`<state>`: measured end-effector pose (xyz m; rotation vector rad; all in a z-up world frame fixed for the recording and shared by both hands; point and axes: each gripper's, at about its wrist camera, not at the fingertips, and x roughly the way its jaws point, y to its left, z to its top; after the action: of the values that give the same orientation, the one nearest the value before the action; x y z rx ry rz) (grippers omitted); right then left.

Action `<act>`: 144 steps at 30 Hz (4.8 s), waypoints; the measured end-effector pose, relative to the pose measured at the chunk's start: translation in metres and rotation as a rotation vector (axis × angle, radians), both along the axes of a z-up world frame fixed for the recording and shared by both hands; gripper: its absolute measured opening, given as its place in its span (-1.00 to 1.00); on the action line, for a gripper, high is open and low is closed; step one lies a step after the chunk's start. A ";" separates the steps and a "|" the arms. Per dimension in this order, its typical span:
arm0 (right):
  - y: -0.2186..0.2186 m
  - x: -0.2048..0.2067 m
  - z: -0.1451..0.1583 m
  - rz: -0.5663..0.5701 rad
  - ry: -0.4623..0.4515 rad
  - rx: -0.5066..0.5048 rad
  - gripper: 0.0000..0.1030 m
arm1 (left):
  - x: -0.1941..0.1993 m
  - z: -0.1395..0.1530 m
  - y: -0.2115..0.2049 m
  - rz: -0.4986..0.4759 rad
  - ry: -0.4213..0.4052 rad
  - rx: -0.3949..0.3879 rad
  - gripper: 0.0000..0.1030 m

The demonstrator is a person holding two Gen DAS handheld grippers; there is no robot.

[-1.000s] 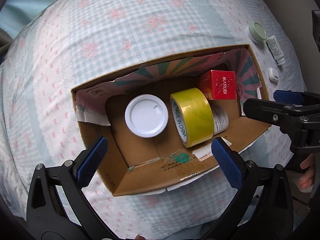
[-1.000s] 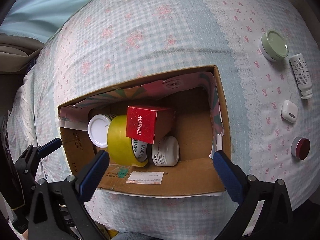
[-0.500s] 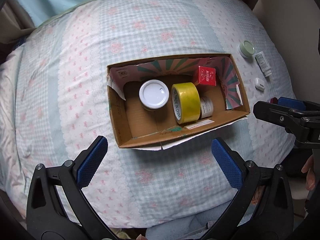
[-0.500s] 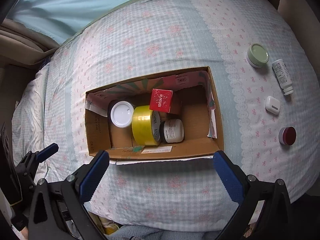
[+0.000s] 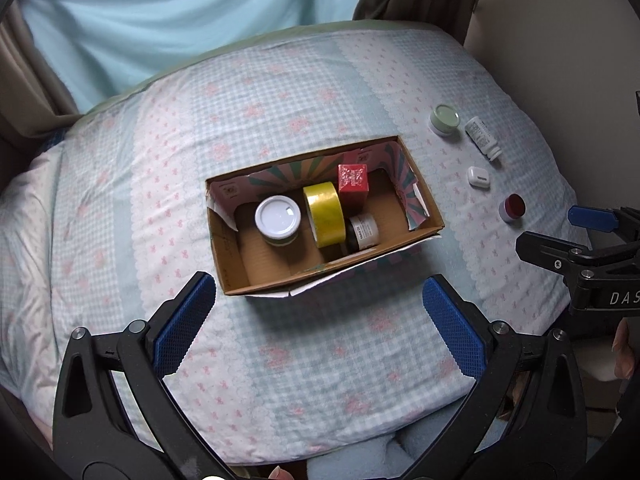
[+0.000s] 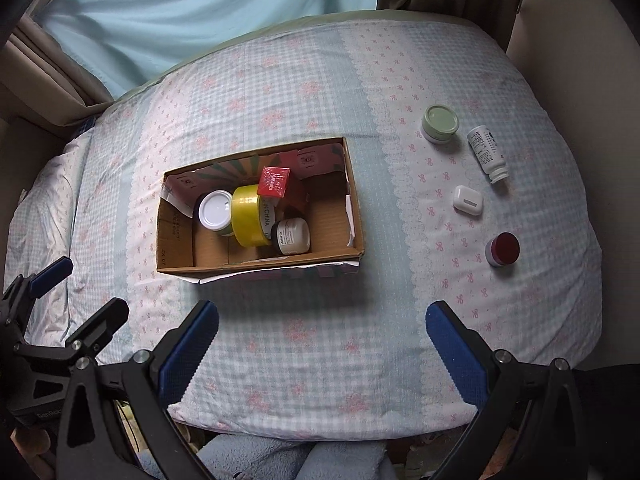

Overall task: Organize rigid objects
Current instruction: 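Move both tools toward the earbud case and red-lidded jar, then grasp the white earbud case with the left tool while the right grasps the red-lidded jar, then lift the earbud case and red-lidded jar and carry both over the cardboard box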

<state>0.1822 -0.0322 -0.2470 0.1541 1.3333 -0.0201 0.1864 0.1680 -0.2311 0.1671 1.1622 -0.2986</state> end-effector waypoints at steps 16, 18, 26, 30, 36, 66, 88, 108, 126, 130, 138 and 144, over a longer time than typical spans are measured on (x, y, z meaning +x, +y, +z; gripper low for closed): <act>-0.158 -0.039 -0.023 -0.018 -0.031 -0.096 1.00 | 0.022 -0.005 -0.159 -0.044 0.019 -0.030 0.99; -0.176 -0.040 -0.033 -0.002 -0.038 -0.089 1.00 | 0.030 -0.015 -0.184 -0.059 0.040 -0.018 0.99; -0.224 -0.038 -0.080 0.078 0.000 -0.089 1.00 | 0.063 -0.085 -0.277 -0.122 0.201 -0.013 0.99; -0.243 -0.030 -0.105 0.066 -0.003 -0.057 1.00 | 0.081 -0.121 -0.311 -0.160 0.252 -0.005 0.99; -0.257 -0.015 -0.153 0.068 -0.020 -0.043 1.00 | 0.112 -0.187 -0.351 -0.206 0.307 0.047 0.99; -0.263 0.031 -0.269 0.155 -0.003 -0.075 0.01 | 0.147 -0.307 -0.432 -0.236 0.376 0.156 0.13; -0.278 0.024 -0.243 0.131 -0.022 -0.102 -0.01 | 0.160 -0.260 -0.412 -0.197 0.329 0.110 0.13; -0.268 0.002 -0.084 0.127 -0.206 -0.235 -0.01 | 0.124 -0.083 -0.341 -0.144 0.114 -0.061 0.13; -0.112 0.000 0.040 0.156 -0.300 -0.171 -0.01 | 0.064 -0.006 -0.102 0.008 0.035 -0.114 0.13; -0.066 0.011 0.045 0.155 -0.287 -0.127 -0.01 | 0.055 -0.005 -0.038 0.052 0.031 -0.102 0.13; 0.010 0.034 0.034 0.148 -0.226 -0.046 -0.01 | 0.061 -0.026 0.051 0.120 0.071 -0.100 0.13; 0.047 0.052 0.005 0.163 -0.132 0.011 -0.01 | 0.072 -0.061 0.078 0.150 0.142 -0.100 0.13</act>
<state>0.2344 0.0149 -0.2421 0.0544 1.2110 0.1331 0.2580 0.2459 -0.2916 -0.0304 1.2903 -0.2380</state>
